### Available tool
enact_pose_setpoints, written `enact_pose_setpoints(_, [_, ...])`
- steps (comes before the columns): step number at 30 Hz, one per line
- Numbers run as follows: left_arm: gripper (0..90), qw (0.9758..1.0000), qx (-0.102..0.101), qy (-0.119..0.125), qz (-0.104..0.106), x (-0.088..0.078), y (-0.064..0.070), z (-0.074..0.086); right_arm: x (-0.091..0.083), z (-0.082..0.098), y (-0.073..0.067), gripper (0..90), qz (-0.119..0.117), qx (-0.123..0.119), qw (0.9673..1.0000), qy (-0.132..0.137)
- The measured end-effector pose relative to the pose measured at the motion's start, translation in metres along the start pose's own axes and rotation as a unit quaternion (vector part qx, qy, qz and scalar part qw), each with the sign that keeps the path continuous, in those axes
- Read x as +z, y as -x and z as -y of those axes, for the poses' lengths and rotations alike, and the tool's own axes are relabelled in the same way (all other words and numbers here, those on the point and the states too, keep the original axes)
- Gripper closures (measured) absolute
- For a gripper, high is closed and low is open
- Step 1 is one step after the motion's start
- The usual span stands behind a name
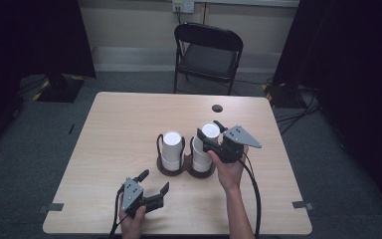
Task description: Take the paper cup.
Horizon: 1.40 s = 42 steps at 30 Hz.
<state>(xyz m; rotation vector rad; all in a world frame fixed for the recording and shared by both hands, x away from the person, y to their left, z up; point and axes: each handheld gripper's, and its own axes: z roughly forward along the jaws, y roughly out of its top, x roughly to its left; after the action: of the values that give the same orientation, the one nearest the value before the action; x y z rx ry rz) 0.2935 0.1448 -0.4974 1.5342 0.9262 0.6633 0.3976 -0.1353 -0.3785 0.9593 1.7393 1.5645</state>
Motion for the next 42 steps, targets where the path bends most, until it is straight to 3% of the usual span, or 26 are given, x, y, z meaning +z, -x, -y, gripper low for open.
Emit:
enact_pose_setpoints(8, [16.2,1.0000,0.005,0.001,-0.004,-0.001,0.001,0.000,-0.005,-0.005,0.001,35.4,0.002,0.011,0.9999,0.013])
enact_pose_setpoints(12, [16.8,0.9997,-0.021,0.011,-0.011,-0.003,-0.004,0.001,-0.008,-0.007,0.003,35.4,-0.003,0.024,0.9995,0.020])
enact_pose_setpoints(16, [16.8,0.9997,-0.023,0.008,-0.008,-0.003,-0.005,0.001,-0.011,-0.010,0.003,35.4,-0.004,0.026,0.9993,0.027])
enact_pose_setpoints(20, [16.8,0.9993,-0.032,-0.003,0.018,-0.004,-0.007,-0.001,-0.018,-0.013,0.005,35.4,-0.003,0.031,0.9988,0.038])
enact_pose_setpoints(28, [17.0,0.9979,-0.047,-0.008,0.044,-0.004,-0.009,-0.004,-0.035,-0.013,0.007,35.4,-0.011,0.039,0.9978,0.052])
enact_pose_setpoints(32, [16.0,0.9967,-0.045,-0.015,0.066,-0.003,-0.007,-0.006,-0.043,-0.010,0.007,35.3,-0.016,0.049,0.9972,0.054])
enact_pose_setpoints(38, [16.0,0.9949,-0.051,-0.010,0.086,-0.001,-0.003,-0.011,-0.059,-0.002,0.008,35.3,-0.012,0.055,0.9966,0.060])
enact_pose_setpoints(42, [15.7,0.9946,-0.046,0.000,0.093,-0.003,0.001,-0.017,-0.066,0.005,0.009,35.4,-0.019,0.073,0.9953,0.061])
